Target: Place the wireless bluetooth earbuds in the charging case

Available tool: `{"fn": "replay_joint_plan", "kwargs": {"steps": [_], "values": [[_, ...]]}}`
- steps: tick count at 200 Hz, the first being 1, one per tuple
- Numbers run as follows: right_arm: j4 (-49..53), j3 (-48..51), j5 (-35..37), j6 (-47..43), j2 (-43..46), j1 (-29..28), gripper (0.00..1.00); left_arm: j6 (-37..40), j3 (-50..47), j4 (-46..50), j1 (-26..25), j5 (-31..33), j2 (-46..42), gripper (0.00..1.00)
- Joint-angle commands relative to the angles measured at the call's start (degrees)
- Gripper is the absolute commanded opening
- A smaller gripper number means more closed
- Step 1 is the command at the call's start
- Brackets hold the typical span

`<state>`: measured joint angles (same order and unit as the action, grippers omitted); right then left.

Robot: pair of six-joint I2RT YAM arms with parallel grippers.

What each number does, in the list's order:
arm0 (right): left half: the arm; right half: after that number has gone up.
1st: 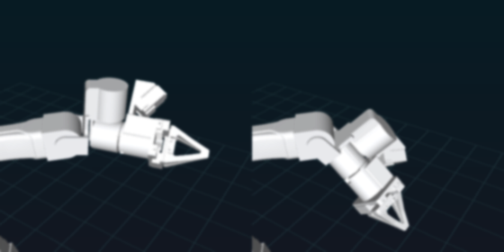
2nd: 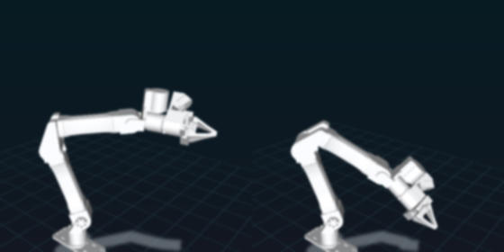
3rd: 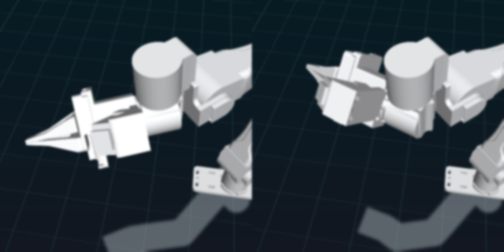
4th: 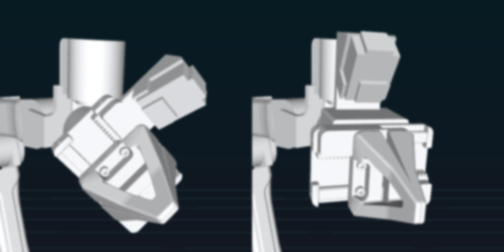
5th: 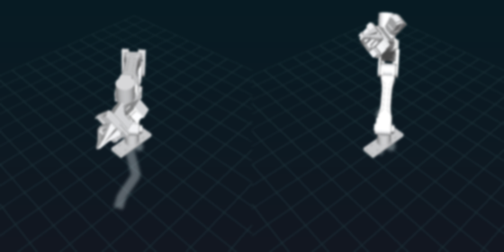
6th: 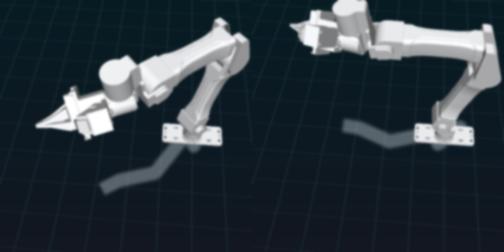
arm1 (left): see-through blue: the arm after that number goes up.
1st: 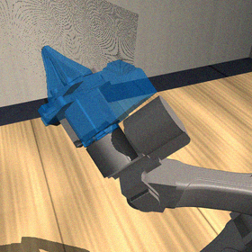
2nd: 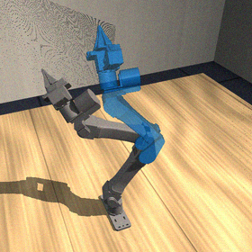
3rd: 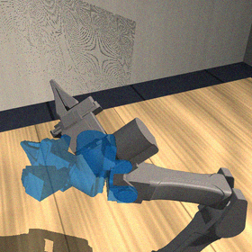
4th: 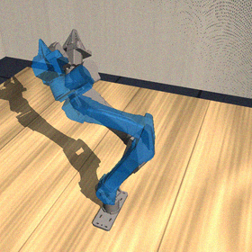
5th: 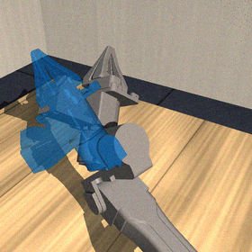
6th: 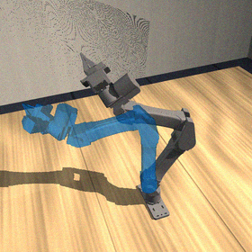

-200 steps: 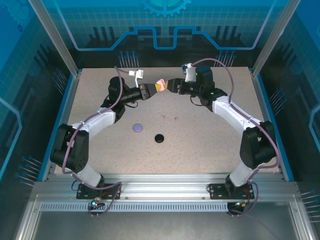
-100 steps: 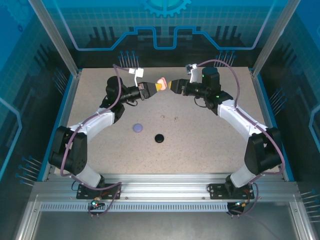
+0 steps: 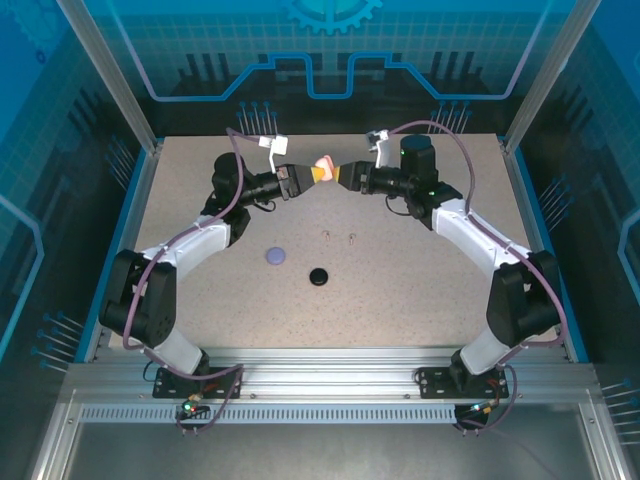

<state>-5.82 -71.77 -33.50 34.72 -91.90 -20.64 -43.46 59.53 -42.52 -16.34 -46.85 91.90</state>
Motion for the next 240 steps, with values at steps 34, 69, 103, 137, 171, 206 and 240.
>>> {"fn": "replay_joint_plan", "kwargs": {"steps": [34, 69, 103, 137, 171, 206, 240], "values": [[-1.09, -2.8, -0.98, 0.42, -1.26, -1.0, 0.43, -0.81, 0.41, -3.12, 0.19, -2.32, 0.65, 0.0], [-1.66, -4.01, -3.44, 0.9, -2.32, -1.22, 0.39, -1.31, 0.15, -3.62, 0.17, -2.73, 0.74, 0.0], [-0.94, -4.01, -4.31, 0.56, -2.75, -1.24, 0.33, -2.52, 0.15, -5.41, 0.17, -2.81, 1.13, 0.0], [-1.21, -4.51, -5.03, 0.79, -3.11, -1.3, 0.18, -4.47, 0.16, -7.6, 0.17, -2.9, 1.79, 0.0], [-1.03, -5.48, -5.0, 1.05, -3.2, -1.59, 0.0, -5.1, -0.21, -8.23, 0.17, -2.99, 2.4, 0.0], [1.44, -7.22, -2.84, -0.04, -3.02, -2.53, 0.0, -4.58, -0.12, -7.08, 0.17, -2.26, 3.02, 0.22], [5.69, -8.76, 2.89, -1.68, -2.68, -2.73, 0.0, -1.42, 0.88, -2.81, 0.45, 0.1, 3.11, 0.5]]}}
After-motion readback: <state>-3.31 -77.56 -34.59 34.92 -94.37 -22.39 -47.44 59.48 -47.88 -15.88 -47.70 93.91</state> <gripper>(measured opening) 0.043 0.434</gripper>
